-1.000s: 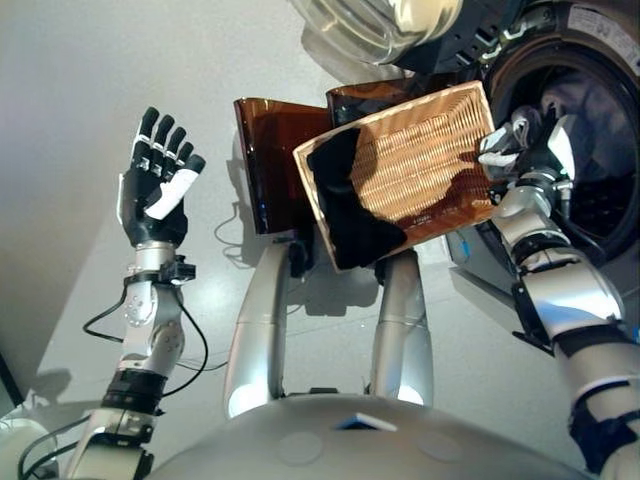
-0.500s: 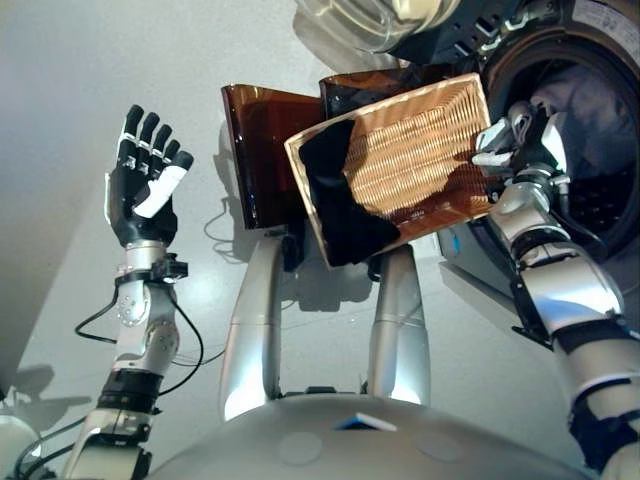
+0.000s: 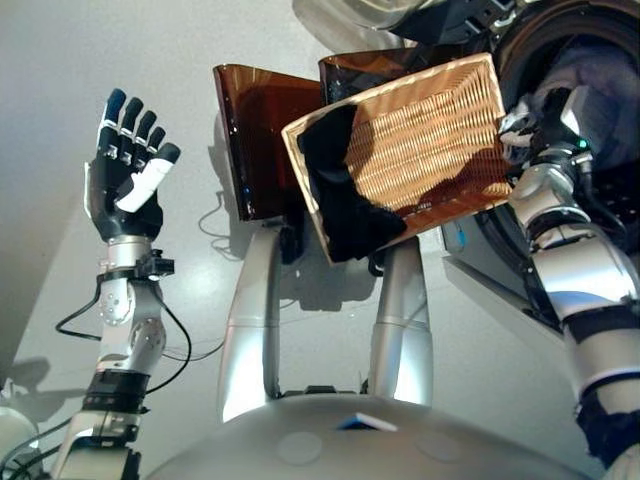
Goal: Pick up the clothes and place them into the washing machine
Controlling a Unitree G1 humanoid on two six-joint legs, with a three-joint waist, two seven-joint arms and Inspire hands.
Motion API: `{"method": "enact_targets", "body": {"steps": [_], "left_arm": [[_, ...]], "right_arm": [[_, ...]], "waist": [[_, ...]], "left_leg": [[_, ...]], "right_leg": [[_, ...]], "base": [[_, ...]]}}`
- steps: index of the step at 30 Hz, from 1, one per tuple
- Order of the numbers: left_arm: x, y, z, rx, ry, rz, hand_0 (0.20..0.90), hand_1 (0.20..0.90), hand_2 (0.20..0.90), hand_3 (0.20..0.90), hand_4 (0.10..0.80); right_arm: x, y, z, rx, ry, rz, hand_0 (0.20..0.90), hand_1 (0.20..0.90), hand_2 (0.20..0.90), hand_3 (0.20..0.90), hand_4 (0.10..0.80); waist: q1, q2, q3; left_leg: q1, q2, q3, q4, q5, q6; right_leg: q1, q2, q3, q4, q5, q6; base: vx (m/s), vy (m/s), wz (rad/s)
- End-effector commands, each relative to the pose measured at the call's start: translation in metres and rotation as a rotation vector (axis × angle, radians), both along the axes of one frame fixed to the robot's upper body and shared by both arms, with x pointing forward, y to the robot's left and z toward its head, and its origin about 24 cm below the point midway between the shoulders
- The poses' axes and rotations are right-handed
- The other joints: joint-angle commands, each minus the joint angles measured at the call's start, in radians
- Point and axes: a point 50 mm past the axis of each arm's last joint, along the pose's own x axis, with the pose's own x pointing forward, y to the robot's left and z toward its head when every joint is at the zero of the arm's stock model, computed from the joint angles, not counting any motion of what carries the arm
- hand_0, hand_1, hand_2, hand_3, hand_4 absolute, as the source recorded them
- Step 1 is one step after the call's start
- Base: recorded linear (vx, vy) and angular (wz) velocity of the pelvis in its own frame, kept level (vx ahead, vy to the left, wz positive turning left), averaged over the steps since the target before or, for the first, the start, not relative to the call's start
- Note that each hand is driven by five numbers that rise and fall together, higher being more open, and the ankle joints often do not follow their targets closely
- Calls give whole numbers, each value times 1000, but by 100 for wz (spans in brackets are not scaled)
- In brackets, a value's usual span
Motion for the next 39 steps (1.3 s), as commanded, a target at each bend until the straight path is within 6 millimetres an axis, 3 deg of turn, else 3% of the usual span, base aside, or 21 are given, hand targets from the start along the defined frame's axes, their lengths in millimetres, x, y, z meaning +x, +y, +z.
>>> {"method": "enact_targets", "body": {"steps": [1, 8, 10, 14, 21, 26, 30, 35, 36, 37, 38, 39], "left_arm": [[-8, 17, 51, 43, -254, 79, 900, 900, 900, 900, 800], [-16, 28, 56, 57, -266, 138, 900, 900, 900, 900, 800], [-17, 29, 56, 61, -262, 138, 900, 900, 900, 900, 800], [-23, 35, 58, 88, -262, 137, 900, 900, 900, 900, 800], [-27, 40, 58, 79, -264, 170, 900, 900, 900, 900, 800], [-26, 37, 54, 56, -258, 150, 900, 900, 900, 900, 800], [-23, 32, 54, 56, -257, 109, 900, 900, 900, 900, 800], [-19, 23, 53, 56, -260, 47, 900, 900, 900, 900, 800], [-18, 20, 54, 55, -265, 35, 900, 900, 900, 900, 800], [-17, 17, 53, 46, -265, 31, 900, 900, 900, 900, 800], [-15, 14, 51, 38, -261, 36, 900, 900, 900, 900, 800], [-14, 14, 51, 40, -261, 34, 900, 900, 900, 900, 800]], "right_arm": [[-7, -14, -2, -97, 111, -22, 200, 200, 200, 200, 300], [-4, -22, 24, -341, 130, -15, 200, 200, 200, 200, 300], [-9, -26, 16, -488, 248, -12, 200, 200, 200, 200, 300], [-20, -48, 23, -794, 481, 1, 200, 200, 200, 200, 300], [-23, -60, 45, -919, 493, 8, 200, 200, 200, 200, 300], [-34, -75, 48, -939, 536, -55, 200, 200, 200, 200, 300], [-60, -103, 42, -950, 671, -170, 200, 200, 200, 200, 300], [-80, -117, 30, -899, 778, -255, 200, 200, 200, 200, 300], [-80, -116, 32, -814, 718, -289, 200, 200, 200, 200, 300], [-73, -110, 33, -642, 541, -312, 200, 200, 200, 200, 300], [-62, -101, 40, -404, 245, -335, 200, 200, 200, 200, 300], [-63, -101, 39, -401, 243, -337, 200, 200, 200, 200, 300]], "waist": [[29, 36, 17], [16, 35, 12], [13, 39, 13], [9, 50, 17], [2, 54, 27], [-1, 57, 18], [3, 61, 6], [14, 68, -6], [18, 69, -7], [20, 74, -10], [22, 76, -11], [25, 75, -10]], "left_leg": [[49, -5, -7, 28, -97, -20], [37, -4, -5, 15, -88, -22], [35, -5, -6, 10, -88, -22], [26, -10, -4, -3, -81, -26], [39, -9, 11, -58, -50, -33], [46, -11, 14, -96, -30, -38], [62, -12, 15, -117, -23, -42], [83, -17, 17, -134, -17, -42], [86, -17, 18, -138, -15, -41], [89, -17, 20, -142, -12, -39], [89, -16, 20, -139, -11, -37], [89, -16, 20, -138, -12, -37]], "right_leg": [[-31, 30, -13, -44, 134, -118], [-44, 38, -17, -55, 143, -116], [-50, 38, -13, -57, 143, -114], [-68, 38, -6, -59, 143, -111], [-65, 43, -4, -100, 162, -108], [-64, 46, -9, -126, 167, -106], [-58, 42, -10, -135, 171, -104], [-39, 33, -14, -151, 178, -99], [-32, 32, -17, -156, 181, -99], [-28, 30, -21, -160, 184, -99], [-26, 33, -21, -161, 189, -99], [-25, 34, -21, -160, 188, -99]], "base": [[-13, -10, -4], [-4, -2, -2], [0, 0, 0], [-9, -18, 0], [-14, -20, -1], [-13, -40, -8], [0, -12, 4], [0, -27, 10], [-2, -2, 17], [0, 2, 13], [1, 8, 4], [0, 0, 0]]}}
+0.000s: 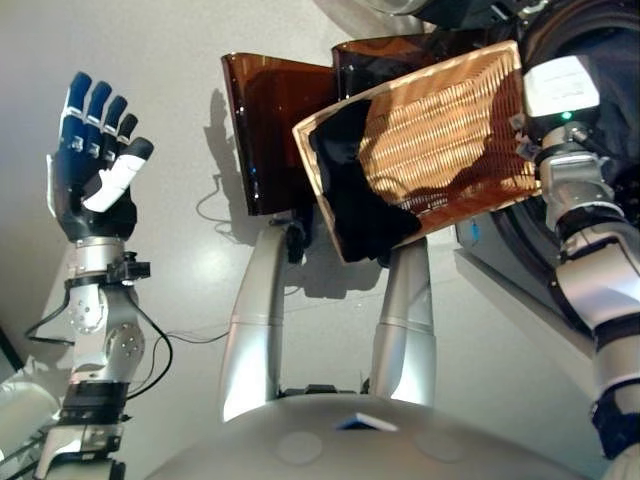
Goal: Pick up the clothes and place them into the washing machine
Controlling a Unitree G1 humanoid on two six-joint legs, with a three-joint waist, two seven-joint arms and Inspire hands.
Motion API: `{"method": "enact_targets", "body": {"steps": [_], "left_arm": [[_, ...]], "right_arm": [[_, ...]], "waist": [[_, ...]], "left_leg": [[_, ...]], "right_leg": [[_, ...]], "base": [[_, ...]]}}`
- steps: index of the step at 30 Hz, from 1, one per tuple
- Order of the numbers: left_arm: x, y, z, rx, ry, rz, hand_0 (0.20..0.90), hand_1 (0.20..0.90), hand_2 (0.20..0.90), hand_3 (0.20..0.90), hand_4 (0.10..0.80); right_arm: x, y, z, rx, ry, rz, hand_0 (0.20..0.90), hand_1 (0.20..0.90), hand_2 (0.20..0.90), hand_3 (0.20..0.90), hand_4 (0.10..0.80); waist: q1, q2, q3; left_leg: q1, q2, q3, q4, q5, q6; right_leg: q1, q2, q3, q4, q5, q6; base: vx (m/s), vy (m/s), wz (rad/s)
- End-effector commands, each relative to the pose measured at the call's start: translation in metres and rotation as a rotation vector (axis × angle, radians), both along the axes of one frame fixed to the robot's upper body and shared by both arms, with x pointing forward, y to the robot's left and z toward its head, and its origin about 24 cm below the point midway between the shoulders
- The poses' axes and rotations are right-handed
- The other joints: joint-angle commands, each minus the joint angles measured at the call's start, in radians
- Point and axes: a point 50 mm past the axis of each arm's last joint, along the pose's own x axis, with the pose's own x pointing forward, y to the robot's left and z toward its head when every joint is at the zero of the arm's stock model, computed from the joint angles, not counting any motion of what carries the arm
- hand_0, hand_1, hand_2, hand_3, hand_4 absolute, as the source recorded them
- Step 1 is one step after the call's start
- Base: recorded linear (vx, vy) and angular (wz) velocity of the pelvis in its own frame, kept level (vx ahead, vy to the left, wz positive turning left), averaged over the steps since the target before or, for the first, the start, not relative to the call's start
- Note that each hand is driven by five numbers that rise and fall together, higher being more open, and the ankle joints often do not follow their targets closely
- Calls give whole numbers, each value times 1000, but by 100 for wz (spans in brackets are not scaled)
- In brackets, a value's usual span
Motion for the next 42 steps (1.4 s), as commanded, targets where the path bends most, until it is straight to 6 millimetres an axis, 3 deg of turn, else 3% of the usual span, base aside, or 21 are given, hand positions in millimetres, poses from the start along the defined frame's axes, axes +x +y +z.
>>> {"method": "enact_targets", "body": {"steps": [1, 2, 3, 4, 7, 12, 15, 16, 17, 20, 21, 23, 26, 32, 37, 42], "left_arm": [[-3, -3, 28, -18, -191, 32, 900, 900, 900, 900, 800], [-2, -5, 27, -20, -187, 30, 900, 900, 900, 900, 800], [-2, -5, 27, -20, -187, 30, 900, 900, 900, 900, 800], [1, -7, 27, -15, -194, 20, 900, 900, 900, 900, 800], [1, -7, 28, -6, -201, 25, 900, 900, 900, 900, 800], [2, -4, 32, 9, -214, 30, 900, 900, 900, 900, 800], [2, -4, 35, 15, -232, 26, 900, 900, 900, 900, 800], [2, -3, 35, 16, -234, 29, 900, 900, 900, 900, 800], [2, -3, 36, 19, -235, 27, 900, 900, 900, 900, 800], [4, -4, 34, -14, -235, 35, 900, 900, 900, 900, 800], [4, -4, 34, -12, -234, 34, 900, 900, 900, 900, 800], [5, -5, 30, -54, -220, 35, 900, 900, 900, 900, 800], [5, -4, 28, -73, -214, 38, 900, 900, 900, 900, 800], [5, -1, 23, -96, -186, 53, 900, 900, 900, 900, 800], [4, -1, 23, -90, -182, 49, 900, 900, 900, 900, 800], [0, -2, 24, -89, -182, 49, 900, 900, 900, 900, 800]], "right_arm": [[-64, -87, 19, 247, -294, -448, 200, 200, 200, 200, 300], [-63, -87, 21, 379, -440, -446, 200, 200, 200, 200, 300], [-63, -87, 21, 379, -440, -446, 200, 200, 200, 200, 300], [-67, -90, 21, 612, -661, -469, 200, 200, 200, 200, 300], [-71, -91, 18, 811, -893, -499, 200, 200, 200, 200, 300], [-78, -93, 9, 911, -1022, -556, 200, 200, 200, 200, 300], [-78, -94, 15, 981, -1134, -560, 200, 200, 200, 200, 300], [-77, -95, 25, 1125, -1317, -537, 200, 200, 200, 200, 300], [-78, -95, 24, 1129, -1320, -539, 200, 200, 200, 200, 300], [-65, -85, 41, 1471, -1653, -364, 200, 200, 200, 200, 300], [-65, -86, 40, 1478, -1654, -363, 200, 200, 200, 200, 300], [-60, -82, 47, 1658, -1824, -257, 200, 200, 200, 200, 300], [-57, -79, 54, 1751, -1887, -161, 200, 200, 200, 200, 300], [-60, -83, 67, 1741, -1959, -116, 200, 200, 200, 200, 300], [-62, -87, 91, 1705, -2018, -50, 200, 200, 200, 200, 300], [-71, -91, 115, 1698, -2206, 24, 200, 200, 200, 200, 300]], "waist": [[-5, 77, -23], [-3, 76, -24], [-2, 76, -24], [-6, 77, -26], [-8, 89, -35], [2, 96, -48], [6, 100, -56], [4, 100, -60], [6, 98, -59], [-4, 96, -58], [-4, 94, -58], [-12, 91, -57], [-15, 90, -56], [-20, 88, -62], [-21, 88, -60], [-20, 95, -62]], "left_leg": [[57, 7, -11, -35, -22, -27], [57, 7, -11, -31, -24, -26], [57, 7, -11, -31, -24, -26], [53, 7, -12, -25, -30, -25], [48, 2, -11, -13, -39, -19], [54, -5, -9, -20, -43, -16], [59, -7, -6, -32, -43, -13], [60, -8, -5, -34, -45, -13], [61, -8, -5, -34, -45, -13], [64, -5, -3, -34, -47, -14], [66, -5, -3, -35, -47, -14], [76, -4, -2, -45, -46, -18], [85, -3, 0, -53, -42, -20], [100, -5, -5, -61, -42, -25], [104, -8, -6, -75, -40, -29], [100, -10, -7, -70, -39, -30]], "right_leg": [[-28, 49, -52, -82, 170, -93], [-28, 49, -51, -79, 168, -93], [-28, 49, -51, -79, 168, -93], [-30, 51, -48, -74, 165, -93], [-38, 50, -41, -67, 164, -91], [-34, 42, -34, -73, 162, -86], [-31, 39, -28, -83, 165, -82], [-30, 41, -24, -90, 165, -79], [-29, 41, -23, -90, 165, -79], [-24, 46, -18, -94, 163, -80], [-23, 46, -18, -94, 163, -80], [-14, 47, -17, -102, 161, -80], [-4, 48, -19, -111, 162, -81], [17, 48, -24, -117, 156, -85], [23, 50, -24, -135, 160, -81], [18, 52, -22, -129, 155, -81]], "base": [[6, 3, -5], [5, 3, -4], [8, 15, -5], [11, 30, -5], [18, 46, -9], [21, 32, -2], [19, 21, 0], [0, 0, 0], [34, 14, 1], [22, 10, -3], [27, 8, -8], [26, -5, -7], [9, -4, -2], [14, -10, 2], [3, -3, -2], [2, -1, -1]]}}
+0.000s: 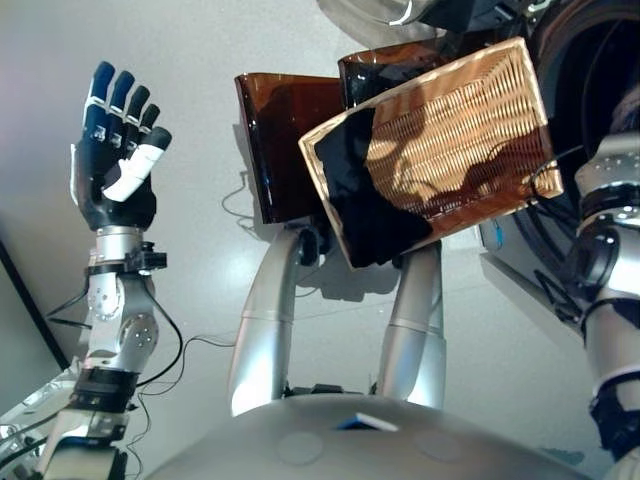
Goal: Pick up the clothes and place them into the washing machine
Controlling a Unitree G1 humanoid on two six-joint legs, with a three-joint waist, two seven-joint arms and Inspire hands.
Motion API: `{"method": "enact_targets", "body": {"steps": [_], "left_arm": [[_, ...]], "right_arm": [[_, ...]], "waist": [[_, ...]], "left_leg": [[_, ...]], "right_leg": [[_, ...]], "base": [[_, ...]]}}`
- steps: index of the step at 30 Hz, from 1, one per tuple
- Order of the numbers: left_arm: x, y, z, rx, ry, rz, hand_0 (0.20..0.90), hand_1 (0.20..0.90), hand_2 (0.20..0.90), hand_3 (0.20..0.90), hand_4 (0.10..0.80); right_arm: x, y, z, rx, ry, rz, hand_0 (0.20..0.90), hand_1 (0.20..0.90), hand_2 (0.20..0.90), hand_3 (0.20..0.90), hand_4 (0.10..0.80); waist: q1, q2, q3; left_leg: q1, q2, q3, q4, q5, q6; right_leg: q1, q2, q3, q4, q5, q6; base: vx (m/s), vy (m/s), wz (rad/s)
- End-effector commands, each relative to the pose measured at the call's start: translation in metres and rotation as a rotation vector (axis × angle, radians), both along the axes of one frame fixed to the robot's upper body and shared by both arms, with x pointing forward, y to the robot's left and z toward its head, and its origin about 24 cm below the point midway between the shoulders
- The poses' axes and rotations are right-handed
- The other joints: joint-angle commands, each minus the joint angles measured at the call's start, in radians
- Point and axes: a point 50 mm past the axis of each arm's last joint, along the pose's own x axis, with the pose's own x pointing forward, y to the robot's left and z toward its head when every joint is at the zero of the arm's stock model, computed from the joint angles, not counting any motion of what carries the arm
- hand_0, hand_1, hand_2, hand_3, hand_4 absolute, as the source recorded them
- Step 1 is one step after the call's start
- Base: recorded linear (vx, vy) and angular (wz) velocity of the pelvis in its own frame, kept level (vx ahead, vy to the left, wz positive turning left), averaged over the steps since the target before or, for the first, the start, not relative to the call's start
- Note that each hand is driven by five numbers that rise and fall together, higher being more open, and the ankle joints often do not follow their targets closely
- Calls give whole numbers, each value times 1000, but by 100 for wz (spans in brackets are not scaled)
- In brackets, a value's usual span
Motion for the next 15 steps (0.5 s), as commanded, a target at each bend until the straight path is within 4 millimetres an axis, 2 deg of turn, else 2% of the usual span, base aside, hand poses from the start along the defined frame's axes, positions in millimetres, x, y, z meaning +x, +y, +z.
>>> {"method": "enact_targets", "body": {"steps": [1, 8, 10, 11, 12, 15], "left_arm": [[-11, 14, 27, -29, -179, 102, 900, 900, 900, 900, 800], [-14, 19, 22, -45, -148, 145, 900, 900, 900, 900, 800], [-14, 18, 23, -43, -154, 141, 900, 900, 900, 900, 800], [-13, 18, 23, -41, -154, 135, 900, 900, 900, 900, 800], [-13, 17, 24, -40, -159, 131, 900, 900, 900, 900, 800], [-13, 15, 27, -34, -177, 117, 900, 900, 900, 900, 800]], "right_arm": [[-38, -33, 61, -136, -213, -241, 200, 200, 200, 200, 300], [-44, -34, 65, -105, -227, -320, 200, 200, 200, 200, 300], [-42, -33, 63, -109, -209, -307, 389, 389, 389, 389, 435], [-40, -33, 61, -112, -198, -294, 771, 771, 771, 771, 708], [-39, -32, 60, -119, -182, -281, 900, 900, 900, 900, 800], [-30, -24, 57, -151, -148, -230, 900, 900, 900, 900, 800]], "waist": [[-30, 29, -64], [-35, 33, -74], [-34, 33, -72], [-33, 32, -71], [-32, 32, -68], [-31, 34, -61]], "left_leg": [[51, -13, -39, -48, -45, -52], [46, -13, -40, -54, -45, -53], [45, -14, -42, -51, -47, -52], [44, -14, -42, -50, -49, -51], [43, -12, -41, -47, -50, -50], [38, -10, -38, -38, -51, -49]], "right_leg": [[-16, 47, -48, -99, 138, -126], [-18, 50, -51, -105, 138, -126], [-20, 51, -51, -104, 139, -126], [-20, 52, -51, -103, 138, -125], [-22, 51, -51, -102, 139, -125], [-25, 52, -48, -97, 140, -124]], "base": [[0, 0, 0], [0, 0, 0], [0, 0, 0], [0, 0, 0], [0, 0, 0], [1, 2, -1]]}}
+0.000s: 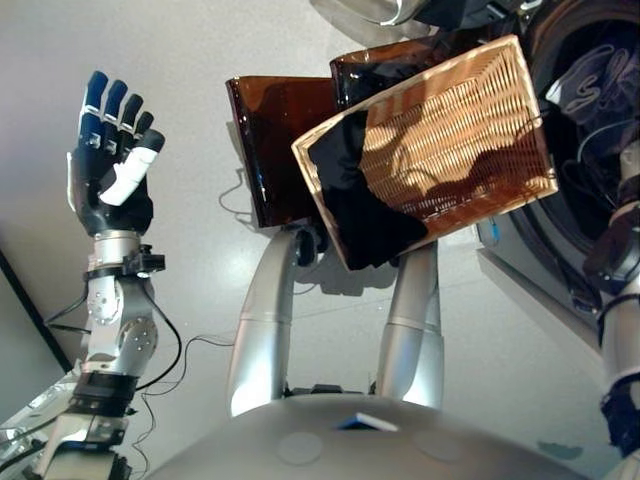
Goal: Pick up the clothes and place them into the washing machine
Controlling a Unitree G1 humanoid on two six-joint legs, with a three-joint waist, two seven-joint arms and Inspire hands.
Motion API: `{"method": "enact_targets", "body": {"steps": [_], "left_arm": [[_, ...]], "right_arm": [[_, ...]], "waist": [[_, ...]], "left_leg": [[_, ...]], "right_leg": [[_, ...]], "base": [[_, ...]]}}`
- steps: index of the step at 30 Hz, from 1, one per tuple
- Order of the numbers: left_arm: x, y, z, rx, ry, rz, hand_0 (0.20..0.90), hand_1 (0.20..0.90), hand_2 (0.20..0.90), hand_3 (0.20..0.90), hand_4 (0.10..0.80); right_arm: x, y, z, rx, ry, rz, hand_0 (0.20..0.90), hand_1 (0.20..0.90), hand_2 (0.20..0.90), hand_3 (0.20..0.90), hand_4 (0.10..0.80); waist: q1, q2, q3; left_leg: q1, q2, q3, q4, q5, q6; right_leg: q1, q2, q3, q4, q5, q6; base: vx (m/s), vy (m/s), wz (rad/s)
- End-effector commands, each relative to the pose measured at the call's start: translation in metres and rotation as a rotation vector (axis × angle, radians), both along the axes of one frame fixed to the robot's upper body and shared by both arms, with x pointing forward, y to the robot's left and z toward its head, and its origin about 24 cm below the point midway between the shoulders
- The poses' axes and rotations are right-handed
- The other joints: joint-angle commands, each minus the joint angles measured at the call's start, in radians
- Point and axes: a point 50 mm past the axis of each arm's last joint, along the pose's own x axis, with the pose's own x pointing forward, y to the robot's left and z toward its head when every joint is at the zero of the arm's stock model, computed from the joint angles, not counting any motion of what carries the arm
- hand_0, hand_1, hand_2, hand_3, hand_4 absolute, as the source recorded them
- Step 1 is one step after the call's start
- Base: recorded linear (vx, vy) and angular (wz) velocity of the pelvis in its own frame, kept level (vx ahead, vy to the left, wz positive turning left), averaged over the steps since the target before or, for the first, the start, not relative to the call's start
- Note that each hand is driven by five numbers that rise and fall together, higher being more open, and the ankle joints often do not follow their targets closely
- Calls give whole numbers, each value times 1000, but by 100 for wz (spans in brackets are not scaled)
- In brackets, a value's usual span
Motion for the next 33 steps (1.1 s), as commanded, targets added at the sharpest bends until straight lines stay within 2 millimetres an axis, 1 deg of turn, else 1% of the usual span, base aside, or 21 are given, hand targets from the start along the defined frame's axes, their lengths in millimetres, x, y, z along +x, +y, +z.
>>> {"method": "enact_targets", "body": {"steps": [1, 3, 8, 10, 12, 13, 15, 16, 19, 20, 21, 22, 23, 24, 26, 30, 31, 32, 33], "left_arm": [[-11, 12, 31, -8, -202, 74, 900, 900, 900, 900, 800], [-11, 13, 31, -7, -203, 75, 900, 900, 900, 900, 800], [-11, 15, 32, -2, -210, 78, 900, 900, 900, 900, 800], [-13, 17, 32, -5, -214, 83, 900, 900, 900, 900, 800], [-13, 17, 34, 1, -232, 81, 900, 900, 900, 900, 800], [-14, 18, 33, 2, -230, 86, 900, 900, 900, 900, 800], [-13, 19, 30, -4, -227, 93, 900, 900, 900, 900, 800], [-13, 19, 30, -4, -229, 94, 900, 900, 900, 900, 800], [-13, 19, 27, -4, -229, 105, 900, 900, 900, 900, 800], [-13, 19, 27, -6, -232, 106, 900, 900, 900, 900, 800], [-13, 20, 27, -4, -230, 113, 900, 900, 900, 900, 800], [-12, 22, 24, -8, -222, 130, 900, 900, 900, 900, 800], [-12, 22, 24, -7, -222, 130, 900, 900, 900, 900, 800], [-11, 22, 21, -8, -213, 139, 900, 900, 900, 900, 800], [-10, 22, 21, -4, -211, 145, 900, 900, 900, 900, 800], [-6, 19, 16, 11, -191, 153, 900, 900, 900, 900, 800], [-4, 18, 12, 16, -176, 155, 900, 900, 900, 900, 800], [-4, 18, 12, 16, -175, 155, 900, 900, 900, 900, 800], [-3, 17, 9, 15, -166, 163, 900, 900, 900, 900, 800]], "right_arm": [[-7, -6, 30, -245, 24, -18, 900, 900, 900, 900, 800], [-4, -3, 29, -258, 36, -5, 900, 900, 900, 900, 800], [10, 13, 27, -373, 92, 89, 900, 900, 900, 900, 800], [15, 21, 16, -412, 92, 142, 900, 900, 900, 900, 800], [21, 30, 6, -489, 160, 216, 900, 900, 900, 900, 800], [23, 35, -4, -525, 209, 253, 900, 900, 900, 900, 800], [26, 41, -16, -560, 281, 287, 900, 900, 900, 900, 800], [29, 47, -25, -577, 315, 323, 900, 900, 900, 900, 800], [30, 55, -48, -535, 349, 363, 900, 900, 900, 900, 800], [32, 60, -57, -522, 370, 383, 900, 900, 900, 900, 800], [32, 62, -61, -514, 373, 394, 900, 900, 900, 900, 800], [34, 69, -70, -501, 389, 417, 900, 900, 900, 900, 800], [34, 69, -70, -500, 390, 417, 900, 900, 900, 900, 800], [36, 76, -79, -499, 422, 440, 900, 900, 900, 900, 800], [36, 79, -81, -502, 436, 446, 900, 900, 900, 900, 800], [40, 100, -97, -561, 484, 522, 900, 900, 900, 900, 800], [39, 106, -103, -593, 525, 549, 900, 900, 900, 900, 800], [39, 106, -104, -594, 526, 548, 900, 900, 900, 900, 800], [39, 112, -108, -633, 565, 561, 900, 900, 900, 900, 800]], "waist": [[-22, 30, -55], [-21, 32, -54], [-20, 29, -47], [-26, 24, -43], [-28, 18, -38], [-33, 14, -36], [-37, 9, -34], [-38, 7, -34], [-40, 4, -38], [-40, 2, -41], [-39, 1, -42], [-37, 0, -47], [-37, -1, -47], [-35, -3, -52], [-35, -4, -51], [-41, -9, -49], [-43, -14, -50], [-43, -13, -48], [-45, -14, -47]], "left_leg": [[39, -10, -34, -37, -45, -55], [39, -10, -33, -35, -45, -54], [38, -9, -35, -33, -44, -53], [38, -7, -34, -33, -43, -53], [38, -6, -34, -34, -40, -53], [40, -5, -32, -39, -38, -54], [42, -8, -34, -47, -34, -56], [43, -8, -35, -49, -32, -56], [46, -10, -37, -55, -28, -58], [49, -11, -38, -56, -27, -58], [49, -11, -39, -58, -26, -58], [56, -12, -39, -67, -24, -58], [57, -12, -39, -69, -24, -58], [70, -13, -39, -86, -20, -58], [81, -12, -40, -102, -16, -57], [142, -6, -45, -185, 5, -54], [169, -4, -51, -225, 15, -55], [174, -5, -52, -230, 18, -55], [196, -6, -53, -259, 29, -55]], "right_leg": [[-24, 49, -48, -95, 134, -138], [-23, 48, -49, -95, 135, -138], [-19, 48, -53, -97, 137, -138], [-17, 48, -56, -100, 140, -137], [-15, 49, -57, -101, 144, -137], [-13, 49, -59, -108, 147, -136], [-7, 50, -61, -118, 149, -135], [-5, 50, -63, -120, 151, -136], [1, 50, -66, -128, 153, -137], [5, 50, -67, -131, 154, -137], [8, 49, -70, -133, 154, -137], [13, 48, -72, -141, 156, -136], [15, 48, -72, -143, 157, -136], [26, 48, -73, -157, 162, -132], [36, 46, -74, -170, 167, -130], [93, 37, -79, -237, 191, -121], [120, 33, -83, -276, 201, -116], [125, 33, -84, -281, 204, -116], [146, 33, -86, -305, 214, -112]], "base": [[5, 6, -3], [4, 3, -2], [0, 0, 0], [1, 3, -4], [-1, 7, -6], [0, 0, 0], [0, 0, 0], [0, 0, 0], [8, 2, 1], [17, 6, 4], [21, 18, 5], [14, 16, 4], [25, 33, 3], [0, 0, 0], [15, 23, -6], [17, 30, -4], [17, 26, -6], [0, 0, 0], [34, 15, 1]]}}
